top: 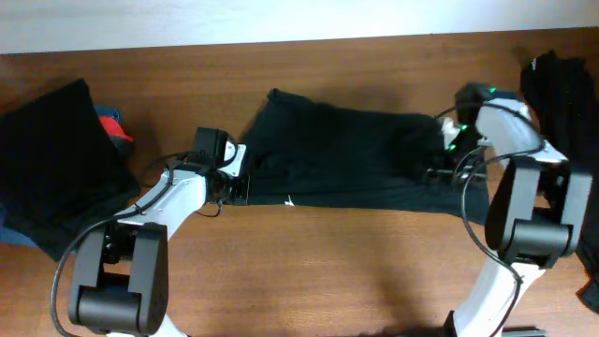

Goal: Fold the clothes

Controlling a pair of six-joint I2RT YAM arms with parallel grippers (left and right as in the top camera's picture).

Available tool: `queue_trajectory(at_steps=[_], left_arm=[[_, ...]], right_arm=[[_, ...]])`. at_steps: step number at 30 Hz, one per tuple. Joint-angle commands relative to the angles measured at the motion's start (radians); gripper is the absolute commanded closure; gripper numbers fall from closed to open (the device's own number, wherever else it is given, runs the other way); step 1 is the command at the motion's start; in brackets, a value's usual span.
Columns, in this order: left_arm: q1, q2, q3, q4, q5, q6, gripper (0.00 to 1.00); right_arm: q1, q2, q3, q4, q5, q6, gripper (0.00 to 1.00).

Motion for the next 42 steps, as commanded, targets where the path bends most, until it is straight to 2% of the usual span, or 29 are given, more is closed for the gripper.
queue_trajectory(at_steps=[1,4,9,12,14,16,18,20,25,28,30,42], left_arm=[[0.015,0.03,-0.009,-0.008,-0.085,0.0,0.75],[0.015,0.03,-0.009,-0.01,-0.143,-0.04,0.74],[0.014,0.014,0.007,-0.012,-0.138,-0.043,0.73],[0.013,-0.065,0.054,-0.035,-0.135,-0.032,0.54],[0.014,-0.138,0.092,-0.041,-0.135,-0.032,0.48],[0.014,-0.212,0.123,-0.028,-0.144,-0.032,0.35],[0.015,-0.267,0.133,0.018,-0.168,-0.032,0.32],[0.015,-0.3,0.133,0.076,-0.217,-0.032,0.32],[0.014,-0.269,0.132,0.093,-0.251,-0.032,0.32],[0.014,-0.248,0.132,0.093,-0.251,-0.032,0.32],[0.014,-0.232,0.132,0.093,-0.251,-0.032,0.32],[0.014,-0.224,0.132,0.094,-0.251,-0.033,0.32]], right_arm=[[-0.005,-0.001,0.043,-0.019,0.025,0.002,0.31],[-0.01,-0.001,0.043,-0.04,0.025,0.001,0.31],[-0.01,-0.001,0.043,-0.031,0.024,0.001,0.31],[-0.01,-0.001,0.056,0.0,0.025,0.001,0.31],[-0.01,-0.001,0.091,0.011,0.025,0.001,0.31],[-0.01,-0.001,0.143,0.016,0.025,-0.013,0.31],[-0.01,-0.001,0.197,0.036,0.027,-0.038,0.31],[-0.01,0.0,0.213,0.098,0.032,-0.06,0.27],[-0.011,0.029,0.21,0.188,0.042,-0.165,0.33],[-0.021,0.055,0.21,0.201,0.097,-0.164,0.33],[-0.031,0.076,0.21,0.198,0.095,-0.164,0.37],[-0.027,0.157,0.209,0.183,0.073,-0.183,0.38]])
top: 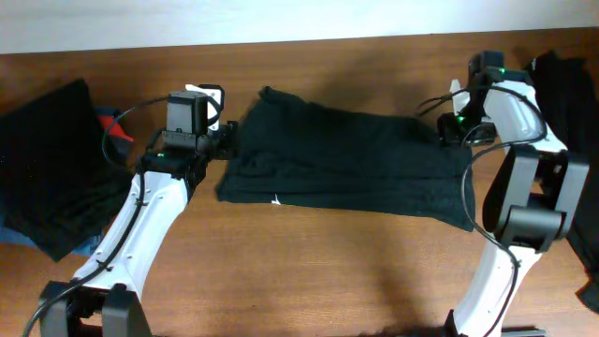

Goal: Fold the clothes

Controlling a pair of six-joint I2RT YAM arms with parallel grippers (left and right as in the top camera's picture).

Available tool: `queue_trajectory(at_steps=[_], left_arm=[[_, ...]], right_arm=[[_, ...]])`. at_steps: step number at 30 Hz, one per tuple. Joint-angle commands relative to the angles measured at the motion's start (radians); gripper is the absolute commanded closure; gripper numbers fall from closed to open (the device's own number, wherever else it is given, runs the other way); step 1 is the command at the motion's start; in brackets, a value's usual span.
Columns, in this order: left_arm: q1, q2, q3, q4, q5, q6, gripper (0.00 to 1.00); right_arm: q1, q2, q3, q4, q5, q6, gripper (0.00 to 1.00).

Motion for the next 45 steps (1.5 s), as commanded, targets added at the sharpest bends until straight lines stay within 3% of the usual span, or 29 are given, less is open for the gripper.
queue_trajectory(at_steps=[1,6,9,13,16,20,22,24,26,30,38,45], left_arm=[[0.006,0.006,-0.005,-0.001,-0.01,0.001,0.32],[0.006,0.006,-0.005,-0.002,-0.01,0.0,0.32],[0.006,0.006,-0.005,-0.002,-0.01,0.0,0.32],[0.006,0.006,-0.005,-0.002,-0.01,0.0,0.32],[0.006,0.006,-0.005,-0.002,-0.01,0.0,0.32],[0.006,0.006,-0.005,0.018,-0.01,0.0,0.34],[0.006,0.006,-0.005,0.093,-0.01,0.001,0.47],[0.006,0.008,-0.005,0.177,0.006,0.001,0.5],[0.006,0.037,0.01,0.264,0.145,0.0,0.51],[0.003,0.2,0.151,0.197,0.238,0.0,0.48],[0.003,0.467,0.412,0.143,0.332,0.0,0.48],[0.011,0.664,0.548,0.159,0.323,0.001,0.47]], right_arm=[[-0.001,0.029,0.011,-0.003,-0.003,-0.01,0.41],[-0.001,0.035,0.011,-0.01,-0.002,-0.01,0.47],[-0.001,0.037,0.01,-0.01,-0.003,-0.01,0.56],[-0.001,0.055,0.01,-0.019,-0.003,-0.009,0.86],[-0.001,0.068,0.01,-0.03,-0.003,-0.009,0.96],[-0.001,0.05,0.014,-0.053,-0.006,-0.005,0.96],[-0.001,0.023,0.02,-0.065,-0.006,-0.005,0.96],[-0.001,-0.005,0.035,-0.082,-0.007,0.003,0.96],[0.0,-0.04,0.054,-0.108,-0.007,0.014,0.96],[0.0,-0.085,0.055,-0.156,-0.074,0.013,0.96],[0.027,-0.087,0.055,-0.191,-0.086,0.013,0.96],[0.058,-0.087,0.054,-0.189,-0.085,0.009,0.96]])
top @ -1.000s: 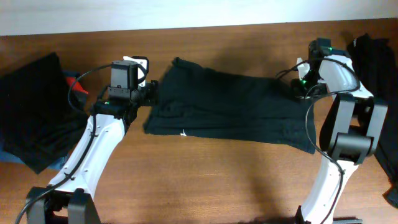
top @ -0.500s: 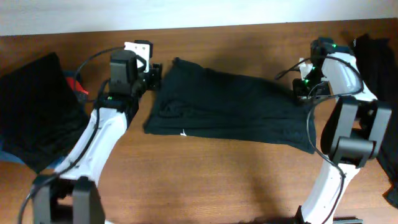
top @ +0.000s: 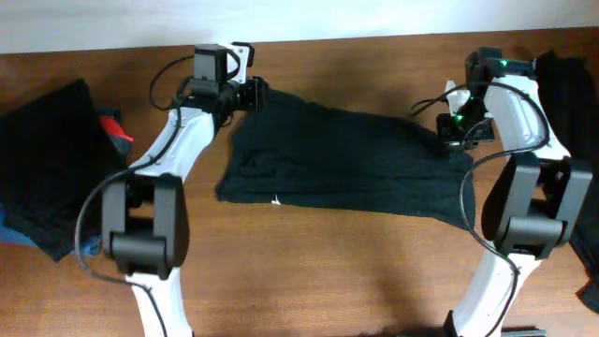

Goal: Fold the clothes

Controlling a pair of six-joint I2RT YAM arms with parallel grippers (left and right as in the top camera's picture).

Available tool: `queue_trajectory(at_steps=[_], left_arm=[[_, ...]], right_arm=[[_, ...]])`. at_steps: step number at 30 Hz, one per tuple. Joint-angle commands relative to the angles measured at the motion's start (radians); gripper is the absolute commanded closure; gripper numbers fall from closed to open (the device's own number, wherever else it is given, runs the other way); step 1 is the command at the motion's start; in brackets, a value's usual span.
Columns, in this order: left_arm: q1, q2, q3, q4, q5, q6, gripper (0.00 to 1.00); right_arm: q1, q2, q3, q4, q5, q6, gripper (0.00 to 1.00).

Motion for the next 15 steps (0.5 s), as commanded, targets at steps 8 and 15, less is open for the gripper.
queue_trajectory(at_steps=[8,15], left_arm=[[0.018,0.177,0.051,0.093,0.022,0.0,0.48],[0.018,0.184,0.051,0.129,0.023,0.0,0.54]], right_arm=[[0.015,-0.022,0.014,0.0,-0.016,0.0,0.96],[0.015,-0.022,0.014,0.004,-0.016,0.001,0.96]])
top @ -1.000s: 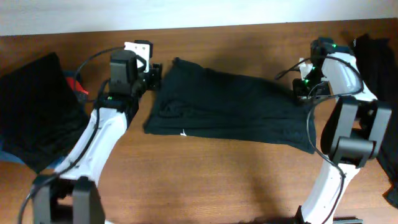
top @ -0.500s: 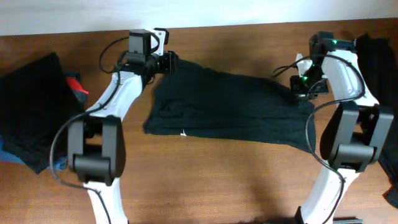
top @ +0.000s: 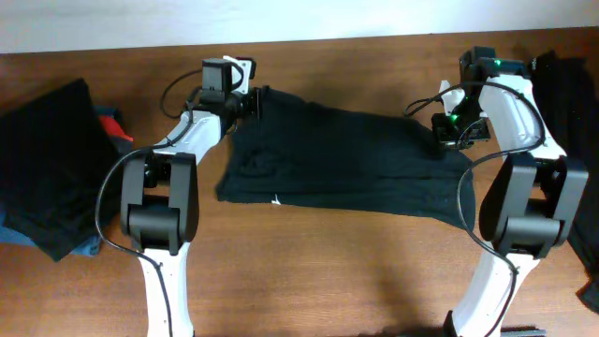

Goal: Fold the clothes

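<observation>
A black garment [top: 346,159] lies spread flat across the middle of the wooden table [top: 309,271], with a small white tag [top: 275,198] at its near left edge. My left gripper [top: 255,101] sits at the garment's far left corner, fingers pointing right onto the cloth. My right gripper [top: 440,133] rests on the garment's far right part, close to its upper edge. From overhead the fingers of both are too small and dark against the cloth to tell whether they are open or shut.
A heap of black clothes [top: 47,159] fills the left end of the table, with a red piece [top: 112,126] and a blue piece [top: 86,246] showing under it. More dark clothing [top: 566,94] lies at the right edge.
My left gripper has shifted slightly nearer and lower over the garment's far left corner, and its arm has drawn in. The right gripper has edged a little left. The garment lies as before.
Both grippers were at the garment's near edge, left and right. Then the garment lay shifted left and flatter, with both grippers farther back at its sides. Then the left gripper was at the far left corner and the right at the far right, where they remain.
</observation>
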Controlling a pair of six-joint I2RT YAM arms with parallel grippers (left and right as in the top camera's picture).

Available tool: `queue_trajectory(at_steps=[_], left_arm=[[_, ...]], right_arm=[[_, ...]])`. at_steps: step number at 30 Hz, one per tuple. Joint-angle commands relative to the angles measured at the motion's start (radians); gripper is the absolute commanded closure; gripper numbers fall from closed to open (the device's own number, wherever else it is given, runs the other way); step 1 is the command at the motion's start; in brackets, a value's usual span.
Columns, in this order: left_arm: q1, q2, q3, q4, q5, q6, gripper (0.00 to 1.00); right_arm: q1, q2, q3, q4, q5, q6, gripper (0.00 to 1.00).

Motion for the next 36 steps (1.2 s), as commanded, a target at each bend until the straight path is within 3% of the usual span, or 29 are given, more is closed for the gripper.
queue_trajectory(at_steps=[1,11,12,13,14,17,21,28,36], left_arm=[[0.003,0.012,0.02,0.006,0.019,0.001,0.54],[0.0,0.06,0.02,0.01,0.066,0.0,0.59],[-0.001,0.063,0.02,0.01,0.074,0.0,0.62],[-0.002,0.064,0.02,0.01,0.079,0.0,0.74],[-0.001,0.064,0.02,0.01,0.079,0.0,0.8],[0.001,0.064,0.03,0.006,0.098,0.0,0.93],[0.01,0.064,0.071,-0.008,0.138,0.0,0.99],[0.03,0.03,0.231,-0.178,0.246,-0.003,1.0],[0.065,-0.071,0.251,-0.421,0.072,0.002,0.99]], right_arm=[[0.004,-0.022,0.014,0.002,-0.013,0.0,0.96],[0.004,-0.022,0.014,0.002,-0.013,0.0,0.96],[0.004,-0.022,0.014,0.002,-0.013,0.0,0.96],[0.004,-0.022,0.014,0.002,-0.013,0.0,0.96],[0.004,-0.022,0.014,0.003,-0.013,0.0,0.96],[0.004,-0.022,0.014,0.002,-0.013,0.0,0.96],[0.004,-0.022,0.014,0.002,-0.013,0.0,0.96],[0.003,-0.022,0.014,0.001,-0.013,0.0,0.96],[0.002,-0.022,0.014,-0.022,0.014,0.001,0.96]])
